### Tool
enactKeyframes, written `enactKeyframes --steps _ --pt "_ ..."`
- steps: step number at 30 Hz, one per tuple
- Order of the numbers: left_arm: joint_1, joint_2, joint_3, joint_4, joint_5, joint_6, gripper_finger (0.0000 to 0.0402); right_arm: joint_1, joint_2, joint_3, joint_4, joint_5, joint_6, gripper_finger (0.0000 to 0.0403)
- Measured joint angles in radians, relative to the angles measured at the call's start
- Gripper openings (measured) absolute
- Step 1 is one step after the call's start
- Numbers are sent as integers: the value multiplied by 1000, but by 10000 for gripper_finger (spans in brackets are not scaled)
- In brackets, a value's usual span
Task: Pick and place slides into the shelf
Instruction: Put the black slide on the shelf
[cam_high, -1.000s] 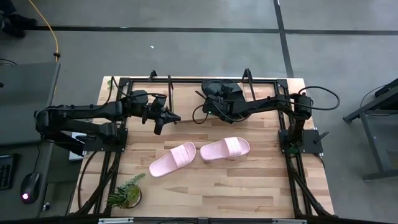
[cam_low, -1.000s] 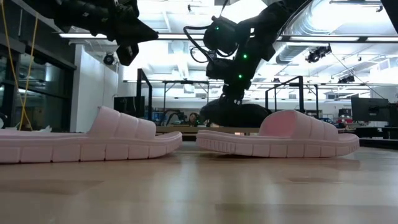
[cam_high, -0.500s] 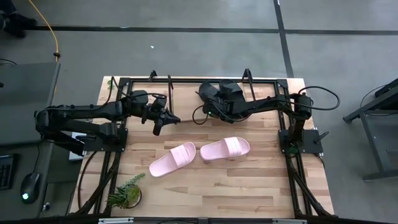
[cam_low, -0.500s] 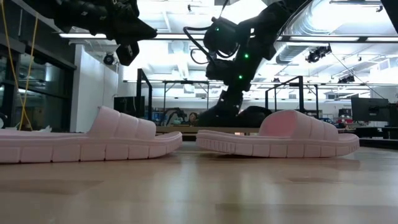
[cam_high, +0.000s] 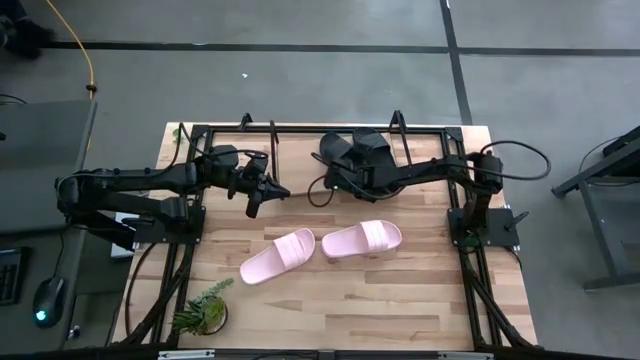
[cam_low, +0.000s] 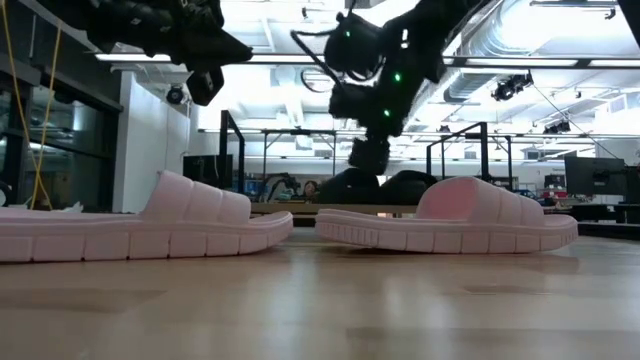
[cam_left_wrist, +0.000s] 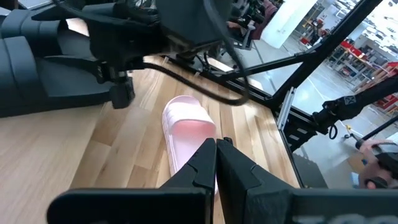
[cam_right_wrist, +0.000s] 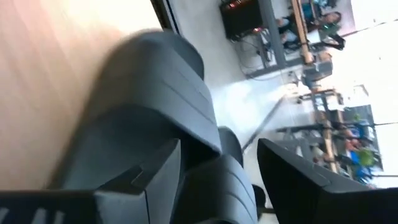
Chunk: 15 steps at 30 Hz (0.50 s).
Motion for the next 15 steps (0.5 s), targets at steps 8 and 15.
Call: enactKeyframes --steps 8,15 --pt "0 0 0 -7 0 0 1 40 0 98 -34 -243 -9 204" --pt "0 0 0 -12 0 0 1 -9 0 110 28 -477 -156 204"
